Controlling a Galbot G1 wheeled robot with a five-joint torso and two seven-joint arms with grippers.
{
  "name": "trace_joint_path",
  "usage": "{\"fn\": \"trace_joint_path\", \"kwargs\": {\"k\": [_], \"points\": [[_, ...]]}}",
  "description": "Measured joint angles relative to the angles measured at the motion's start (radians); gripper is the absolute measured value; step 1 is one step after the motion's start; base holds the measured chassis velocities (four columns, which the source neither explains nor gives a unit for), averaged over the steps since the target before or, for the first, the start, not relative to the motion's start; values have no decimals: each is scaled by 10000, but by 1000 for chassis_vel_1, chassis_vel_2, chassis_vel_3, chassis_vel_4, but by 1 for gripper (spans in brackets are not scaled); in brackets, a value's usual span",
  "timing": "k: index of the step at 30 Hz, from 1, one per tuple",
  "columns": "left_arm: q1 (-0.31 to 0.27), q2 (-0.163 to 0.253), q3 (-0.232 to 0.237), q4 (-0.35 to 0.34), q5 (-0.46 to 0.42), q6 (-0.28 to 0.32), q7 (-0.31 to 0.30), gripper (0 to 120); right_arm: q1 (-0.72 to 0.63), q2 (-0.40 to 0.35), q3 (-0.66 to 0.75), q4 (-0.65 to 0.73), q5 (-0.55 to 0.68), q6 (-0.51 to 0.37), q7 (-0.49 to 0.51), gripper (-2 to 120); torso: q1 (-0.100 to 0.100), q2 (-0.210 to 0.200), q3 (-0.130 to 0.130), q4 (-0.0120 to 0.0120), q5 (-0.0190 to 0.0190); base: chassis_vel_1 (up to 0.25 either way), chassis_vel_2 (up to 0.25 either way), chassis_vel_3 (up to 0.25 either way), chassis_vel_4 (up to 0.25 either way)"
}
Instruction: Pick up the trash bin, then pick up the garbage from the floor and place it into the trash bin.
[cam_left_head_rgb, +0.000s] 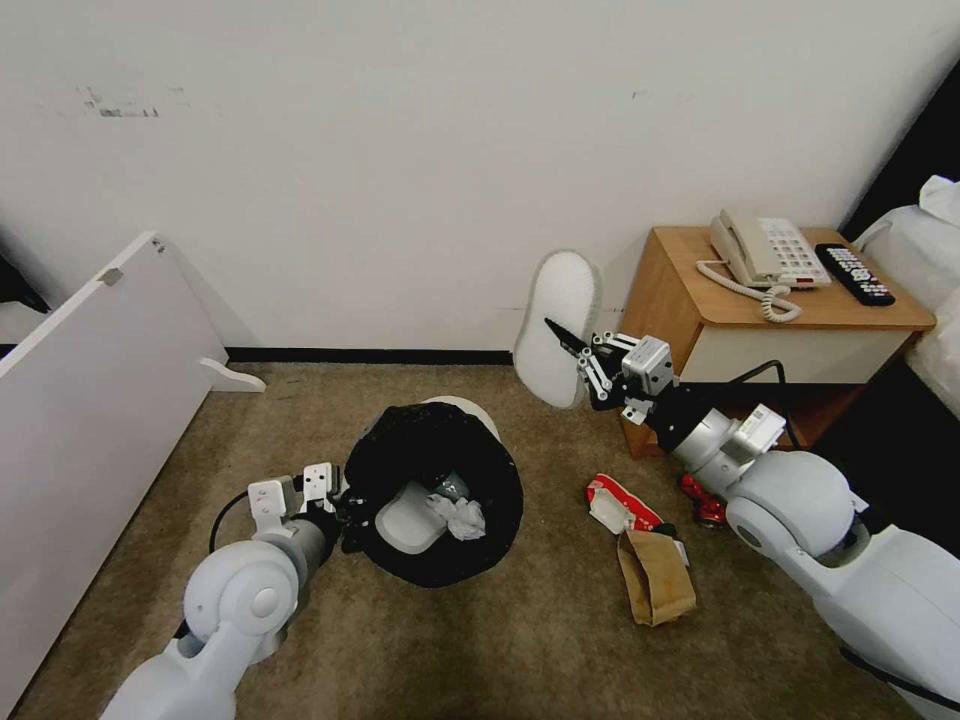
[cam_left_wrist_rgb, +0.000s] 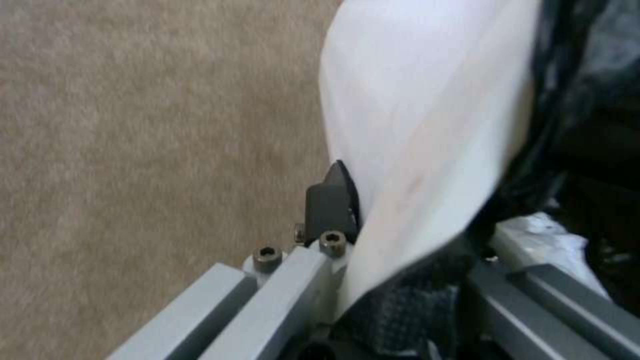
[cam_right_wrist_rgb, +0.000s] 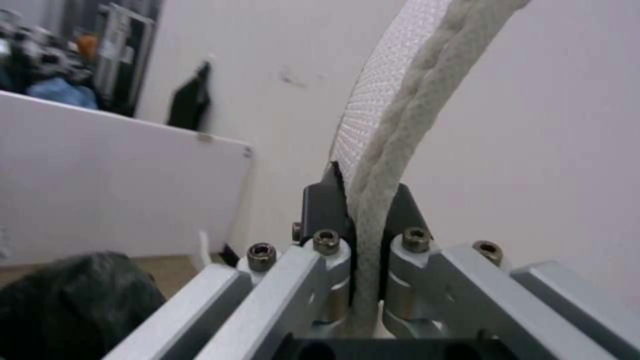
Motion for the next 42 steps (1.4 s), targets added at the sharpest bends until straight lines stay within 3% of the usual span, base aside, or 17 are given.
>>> {"fn": "trace_joint_path", "kwargs": {"k": [1, 3, 5, 9, 17, 22, 29, 37, 39, 42], "points": [[0, 0, 0, 0, 0, 0, 0, 0, 0, 0, 0, 0, 0, 0, 0, 1, 0, 0, 0, 0, 0, 0, 0, 0, 0], [25, 572, 63, -187, -852, 62, -354, 0, 86, 25, -17, 66, -22, 204, -401, 1, 0, 1, 0, 0, -3, 0, 0, 0, 0], [7, 746, 83, -239, -1194, 65, -573, 0, 106, 30, -22, 85, -45, 264, -542, 1, 0, 1, 0, 1, 0, 0, 0, 0, 0], [-198, 1308, 216, -535, -2582, 68, -1604, 0, 141, 47, -34, 140, -211, 447, -1045, 1, 0, 0, 0, 0, -1, 0, 0, 0, 0], [-194, 1674, 379, -778, -2951, 67, -2030, 0, 137, 184, -168, 215, -585, 544, -1689, 1, 0, 0, 0, 1, -1, 0, 0, 0, 0], [-163, 2046, 847, -949, -3268, 66, -2366, 0, 287, 319, -436, 159, -963, 647, -2194, 1, 0, 0, 0, 1, -2, 0, 0, 0, 0], [-110, 3000, 1241, -1246, -4713, 61, -3273, 0, 870, 702, -1183, -73, -1560, 868, -2898, 1, 0, 0, 0, -1, -1, 0, 0, 0, 0], [-20, 3190, 1475, -1416, -5411, 53, -4016, 0, 1669, 1287, -1998, -542, -1873, 1034, -3302, 1, 0, 1, 1, 0, -2, 0, 0, 0, 0], [107, 2914, 1439, -1409, -5750, 50, -4542, 0, 2909, 2003, -3137, -1316, -1635, 1138, -3572, 1, 0, 1, 1, 3, -3, 0, 0, 0, 0], [-56, 2697, 1348, -1290, -6024, 43, -4767, 0, 3282, 2302, -3522, -1639, -1510, 1152, -3722, 1, 0, 1, 1, 0, -2, 0, 0, 0, 0]]}}
